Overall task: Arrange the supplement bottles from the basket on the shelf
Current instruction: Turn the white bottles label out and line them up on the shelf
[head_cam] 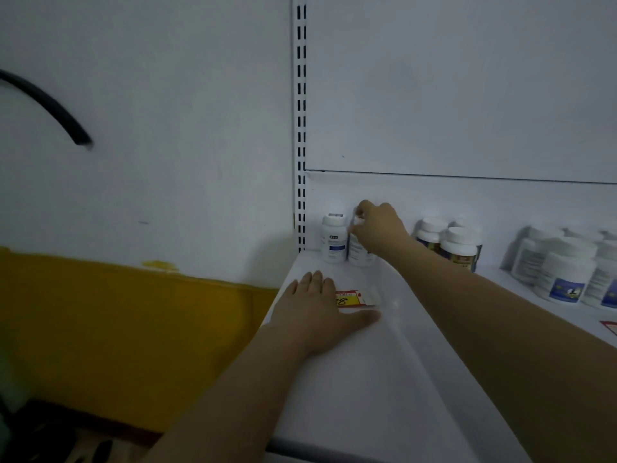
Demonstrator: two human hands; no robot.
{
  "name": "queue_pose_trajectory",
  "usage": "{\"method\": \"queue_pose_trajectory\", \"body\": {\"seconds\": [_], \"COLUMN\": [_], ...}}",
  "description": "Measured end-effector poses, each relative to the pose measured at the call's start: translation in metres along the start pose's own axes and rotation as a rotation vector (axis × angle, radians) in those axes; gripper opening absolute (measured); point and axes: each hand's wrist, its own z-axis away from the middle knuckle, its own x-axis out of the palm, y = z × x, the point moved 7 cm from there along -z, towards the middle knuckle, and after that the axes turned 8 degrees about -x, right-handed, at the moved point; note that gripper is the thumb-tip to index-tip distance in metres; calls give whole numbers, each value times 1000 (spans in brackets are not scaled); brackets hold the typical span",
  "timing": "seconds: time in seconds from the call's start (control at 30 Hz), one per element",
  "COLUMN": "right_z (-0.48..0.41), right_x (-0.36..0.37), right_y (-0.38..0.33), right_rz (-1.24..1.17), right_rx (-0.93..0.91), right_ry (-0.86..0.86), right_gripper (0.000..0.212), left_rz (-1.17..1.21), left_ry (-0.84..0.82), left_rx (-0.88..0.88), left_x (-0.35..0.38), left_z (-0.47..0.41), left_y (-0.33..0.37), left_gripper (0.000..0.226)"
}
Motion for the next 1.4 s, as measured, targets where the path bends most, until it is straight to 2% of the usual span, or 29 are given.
{"method": "queue_pose_trajectory", "body": {"seconds": [0.1, 0.27, 0.37, 0.5, 0.63, 0.73, 0.8, 0.87, 0.97, 1.03, 1.13, 1.4], "right_z": [6, 30, 43, 59, 72, 80, 87, 93, 97, 97, 97, 104], "right_x": [-17, -68, -93, -114, -120, -121, -118, -115, -111, -112, -111, -110], "right_y": [-3, -16, -23, -23, -19, -19, -21, -21, -20, -19, -16, -16], "right_rz": [-68, -222, -273, -383, -370, -461, -622, -722, -745, -727, -730, -776], "right_rx": [-9, -43, -59, -42, -22, -8, -7, -7, -17, -17, 2, 7], "right_ry": [5, 2, -15, 13, 25, -47, -135, -176, -131, -51, 37, 81], "right_gripper": [37, 48, 40, 44, 50, 35, 20, 18, 19, 23, 41, 48], "left_rz": [72, 269, 510, 842, 967, 1129, 1303, 1406, 1457, 1394, 1344, 1282], "left_ry": [16, 224, 299, 169, 159, -39, -198, -321, -330, -227, -131, -44], "left_rx": [-20, -22, 67, 156, 174, 195, 225, 256, 224, 183, 156, 147], "left_x": [-1, -27, -51, -64, -67, -63, -61, -60, -60, -60, -62, -63], "left_z": [-1, 5, 0, 3, 12, 21, 28, 33, 38, 38, 40, 41], "left_y": [-3, 0, 16, 46, 56, 59, 60, 62, 61, 58, 55, 52], "left_gripper": [104, 111, 98, 67, 39, 32, 36, 41, 46, 44, 42, 44]}}
